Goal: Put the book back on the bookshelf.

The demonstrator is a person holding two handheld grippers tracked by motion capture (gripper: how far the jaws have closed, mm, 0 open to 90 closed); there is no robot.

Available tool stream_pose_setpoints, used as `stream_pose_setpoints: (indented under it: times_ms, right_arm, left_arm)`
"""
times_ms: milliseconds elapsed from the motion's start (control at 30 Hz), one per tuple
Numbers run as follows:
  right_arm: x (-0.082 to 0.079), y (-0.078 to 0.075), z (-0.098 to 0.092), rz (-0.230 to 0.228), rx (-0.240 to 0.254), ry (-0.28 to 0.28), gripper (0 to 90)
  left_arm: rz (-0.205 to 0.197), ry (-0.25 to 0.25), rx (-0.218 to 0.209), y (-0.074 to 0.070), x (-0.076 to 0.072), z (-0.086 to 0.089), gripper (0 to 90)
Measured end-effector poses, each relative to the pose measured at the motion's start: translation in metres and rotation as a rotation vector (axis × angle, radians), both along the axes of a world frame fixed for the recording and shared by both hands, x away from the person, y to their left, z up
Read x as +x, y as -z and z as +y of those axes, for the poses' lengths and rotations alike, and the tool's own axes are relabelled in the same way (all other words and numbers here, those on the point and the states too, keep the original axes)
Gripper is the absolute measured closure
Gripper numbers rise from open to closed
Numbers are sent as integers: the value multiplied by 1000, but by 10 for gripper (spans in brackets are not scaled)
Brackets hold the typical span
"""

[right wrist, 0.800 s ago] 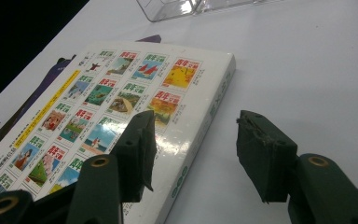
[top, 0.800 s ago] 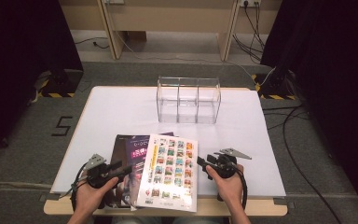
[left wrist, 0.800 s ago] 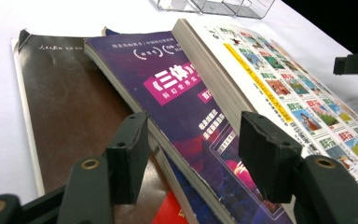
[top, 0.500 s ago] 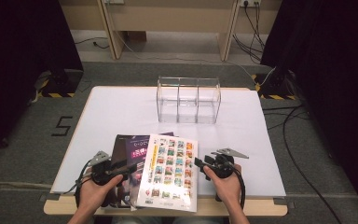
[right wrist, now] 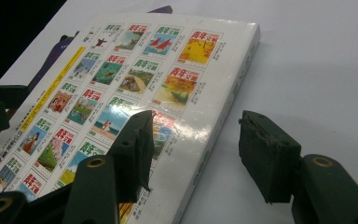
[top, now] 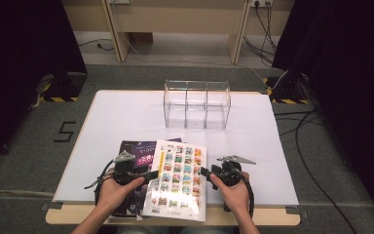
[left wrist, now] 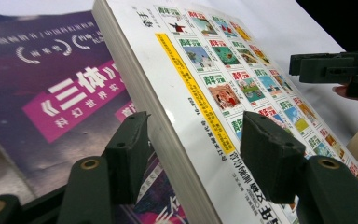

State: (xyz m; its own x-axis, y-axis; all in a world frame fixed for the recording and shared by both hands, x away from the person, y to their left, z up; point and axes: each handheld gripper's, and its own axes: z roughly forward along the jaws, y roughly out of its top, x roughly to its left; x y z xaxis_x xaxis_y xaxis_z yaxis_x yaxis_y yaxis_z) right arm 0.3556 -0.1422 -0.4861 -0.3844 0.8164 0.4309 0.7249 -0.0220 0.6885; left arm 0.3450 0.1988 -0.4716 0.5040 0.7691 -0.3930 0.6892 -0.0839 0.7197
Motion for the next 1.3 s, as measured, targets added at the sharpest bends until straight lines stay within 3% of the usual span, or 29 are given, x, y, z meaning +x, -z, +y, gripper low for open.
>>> stream_pose_setpoints:
  times_ms: [200, 333, 433, 633, 667, 800, 933, 1067, 1200, 1300]
  right_arm:
    - [0, 2, 3, 31, -1, -23, 450]
    - [1, 4, 4, 54, 1, -32, 450]
    - [2, 6, 5, 76, 10, -42, 448]
    - [3, 6, 8, 76, 21, -34, 454]
    - [3, 7, 9, 100, 44, -39, 443]
    - [2, 6, 10, 102, 33, -40, 441]
    - [2, 5, 11, 105, 25, -36, 439]
    - [2, 5, 14, 107, 19, -27, 425]
    - [3, 5, 14, 108, 23, -23, 416]
    - [3, 5, 14, 109, 21, -23, 415]
  left_arm:
    - [51, 2, -10, 5, 4, -6, 418]
    - [53, 6, 3, 6, 5, -8, 415]
    - [69, 0, -12, 6, 7, -7, 422]
    - [79, -6, -18, 6, 8, -5, 441]
    - [81, -6, -20, 6, 7, -4, 458]
    - [84, -13, -23, 5, 6, -4, 481]
    - [124, -35, -59, 3, 9, -1, 500]
    - [127, -57, -94, 3, 11, 1, 512]
    - [169, -72, -136, 5, 16, 3, 511]
    - [173, -75, -135, 5, 19, 3, 518]
